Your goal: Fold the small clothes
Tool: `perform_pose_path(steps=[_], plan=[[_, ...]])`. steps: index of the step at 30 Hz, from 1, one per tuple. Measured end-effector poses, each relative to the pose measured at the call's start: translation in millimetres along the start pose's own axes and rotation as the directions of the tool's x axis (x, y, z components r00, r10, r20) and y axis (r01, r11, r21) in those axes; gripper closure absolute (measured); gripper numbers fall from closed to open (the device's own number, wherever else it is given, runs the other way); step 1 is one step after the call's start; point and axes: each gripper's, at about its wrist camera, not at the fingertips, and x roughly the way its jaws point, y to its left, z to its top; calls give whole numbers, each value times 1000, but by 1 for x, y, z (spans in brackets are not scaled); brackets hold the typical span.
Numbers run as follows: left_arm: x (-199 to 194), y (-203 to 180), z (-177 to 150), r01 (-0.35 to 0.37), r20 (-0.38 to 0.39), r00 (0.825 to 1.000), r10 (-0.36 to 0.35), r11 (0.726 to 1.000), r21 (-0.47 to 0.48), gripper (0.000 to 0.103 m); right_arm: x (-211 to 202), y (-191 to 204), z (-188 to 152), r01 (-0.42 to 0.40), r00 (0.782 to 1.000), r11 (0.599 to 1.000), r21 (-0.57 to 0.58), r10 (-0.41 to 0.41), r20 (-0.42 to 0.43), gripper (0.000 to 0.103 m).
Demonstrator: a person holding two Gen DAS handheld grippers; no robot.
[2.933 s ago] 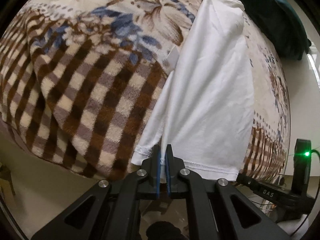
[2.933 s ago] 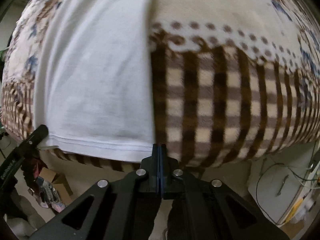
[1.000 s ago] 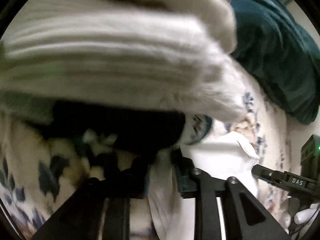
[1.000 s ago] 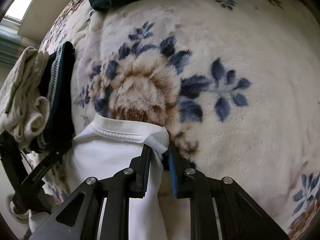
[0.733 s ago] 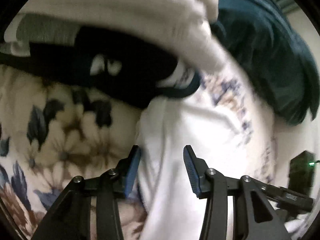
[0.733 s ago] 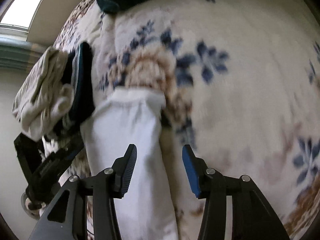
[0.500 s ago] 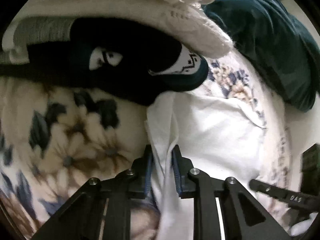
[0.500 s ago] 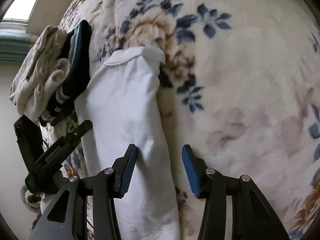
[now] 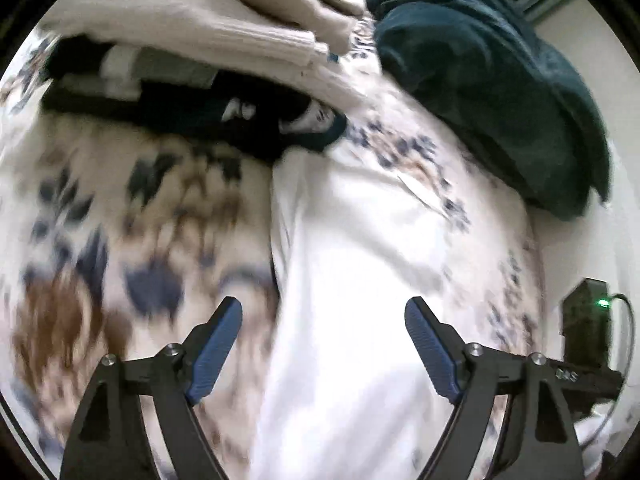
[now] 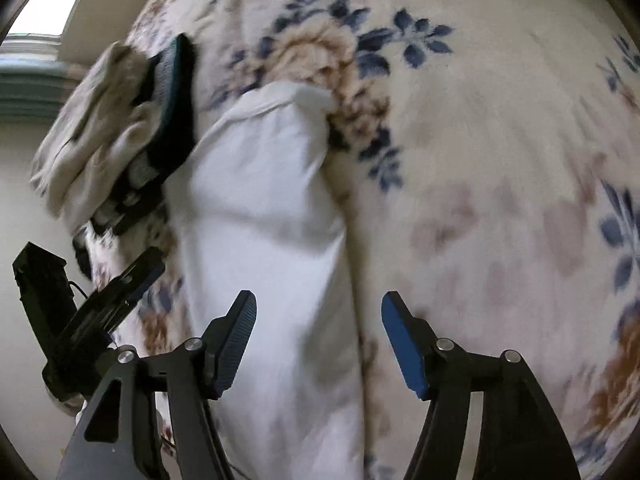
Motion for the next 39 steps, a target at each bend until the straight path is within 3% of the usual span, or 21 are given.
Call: perform_pose_path(steps=[5,10,14,19,23,30,31,32,34,36,37,39], plan=[[-45,9,-77,0,-68,998,-3,999,-43,20,-22,0,-74,-26,999,999,40,27,-45,35],[-80,26,-158,1,-169,986,-15,997,-81,20,-44,-7,-180,-34,994,996,84,42,-98,35],[-81,45,-220,-43,-267,964,13,993,-107,20,-47,-17,-269,19,989,992,122,-1,-148,35],[-58,53,-276,-97,-381,921,74,994,-41,20,-43,-42,-367,96,979,975,202,-55,-197,35],[-54,55,-304,-103,-401,912,87,995,-18,20,-31,-54,-407,110,976,965,239,-60,-208,35],[-62,46,-327,-61,-342,938,52,998,-16,22,27,-66,-437,88,965,962,257,-19,-260,35],[-63,43,-330,-43,-339,940,36,999,-13,36,35,-67,-444,77,965,960,271,-3,-262,35],[-63,41,-334,-40,-343,939,37,999,-3,60,41,-67,-446,59,965,954,294,22,-263,35],[-62,37,-341,-35,-345,938,38,999,16,91,54,-63,-452,7,964,945,327,81,-255,35],[-63,36,-342,-26,-330,944,26,1000,2,96,59,-61,-457,-34,965,936,351,122,-232,37],[-66,38,-341,-22,-317,948,18,1000,-11,96,60,-60,-458,-51,967,929,366,137,-214,46],[-77,41,-336,6,-284,958,-22,998,-57,97,60,-58,-459,-75,970,921,382,156,-186,76]])
